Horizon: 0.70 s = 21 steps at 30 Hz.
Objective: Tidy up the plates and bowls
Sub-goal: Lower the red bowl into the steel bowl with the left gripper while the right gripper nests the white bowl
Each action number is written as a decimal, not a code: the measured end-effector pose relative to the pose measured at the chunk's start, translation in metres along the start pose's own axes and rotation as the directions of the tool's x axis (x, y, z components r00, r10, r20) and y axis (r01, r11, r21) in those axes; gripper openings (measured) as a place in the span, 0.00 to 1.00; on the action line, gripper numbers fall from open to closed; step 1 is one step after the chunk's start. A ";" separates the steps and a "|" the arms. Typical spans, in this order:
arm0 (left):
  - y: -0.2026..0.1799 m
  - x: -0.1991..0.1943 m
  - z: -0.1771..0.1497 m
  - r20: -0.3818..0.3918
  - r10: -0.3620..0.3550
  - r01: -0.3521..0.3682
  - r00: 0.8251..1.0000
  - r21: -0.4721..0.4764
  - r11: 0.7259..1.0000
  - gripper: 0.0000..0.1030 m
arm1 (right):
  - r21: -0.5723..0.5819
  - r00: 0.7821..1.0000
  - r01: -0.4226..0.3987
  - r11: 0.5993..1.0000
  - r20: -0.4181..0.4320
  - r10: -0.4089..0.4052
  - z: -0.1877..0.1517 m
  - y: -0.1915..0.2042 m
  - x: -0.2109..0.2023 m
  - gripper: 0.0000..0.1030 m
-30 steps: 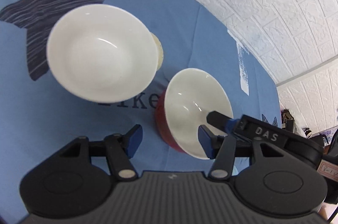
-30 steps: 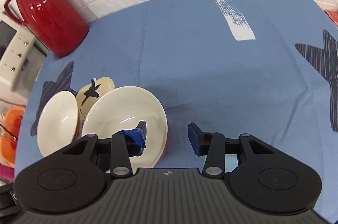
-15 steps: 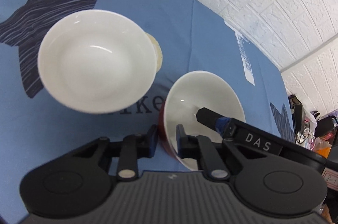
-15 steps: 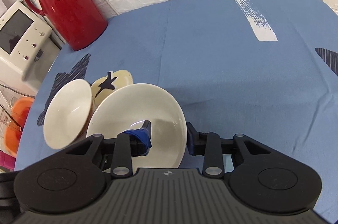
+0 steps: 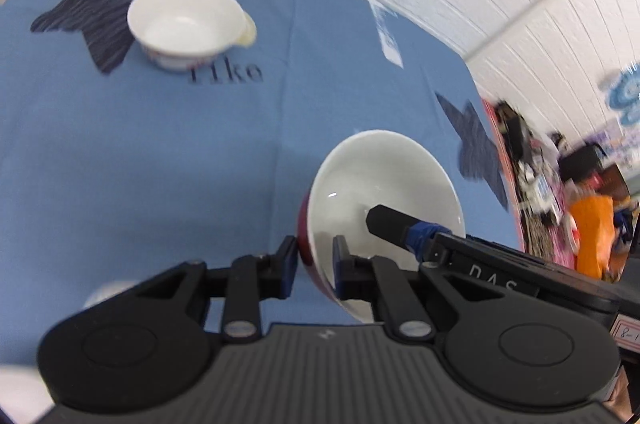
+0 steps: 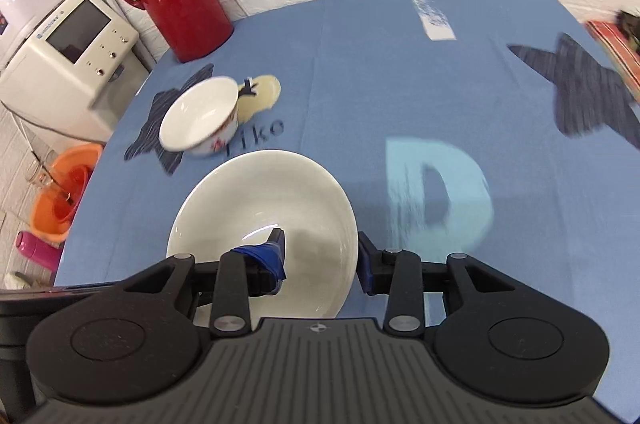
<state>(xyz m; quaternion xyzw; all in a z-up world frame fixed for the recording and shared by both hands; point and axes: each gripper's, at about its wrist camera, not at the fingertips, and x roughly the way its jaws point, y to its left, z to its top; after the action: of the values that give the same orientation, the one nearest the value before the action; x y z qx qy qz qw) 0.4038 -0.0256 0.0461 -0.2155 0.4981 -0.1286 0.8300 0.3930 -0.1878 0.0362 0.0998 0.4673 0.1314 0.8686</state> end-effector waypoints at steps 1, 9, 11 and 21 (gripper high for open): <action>-0.006 -0.006 -0.013 -0.011 -0.003 0.003 1.000 0.023 1.000 0.06 | 0.011 1.000 0.006 1.000 -0.010 -0.006 -0.011 -0.004 -0.009 0.22; -0.037 -0.027 -0.103 -0.083 -0.033 0.046 0.996 0.158 0.986 0.05 | 0.088 0.999 0.052 0.995 -0.018 -0.051 -0.106 -0.026 -0.063 0.24; -0.039 -0.025 -0.120 -0.099 -0.031 0.049 0.995 0.178 0.983 0.05 | 0.100 0.998 0.057 0.993 -0.018 -0.055 -0.125 -0.031 -0.067 0.24; -0.035 -0.002 -0.155 -0.144 0.004 0.029 0.990 0.227 0.973 0.05 | 0.113 0.997 0.053 0.992 -0.056 -0.047 -0.164 -0.047 -0.053 0.23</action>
<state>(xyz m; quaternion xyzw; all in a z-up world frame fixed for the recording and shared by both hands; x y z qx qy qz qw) 0.2662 -0.0908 0.0012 -0.1118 0.5372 -0.2054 0.8104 0.2334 -0.2408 -0.0251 0.1340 0.4994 0.0852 0.8517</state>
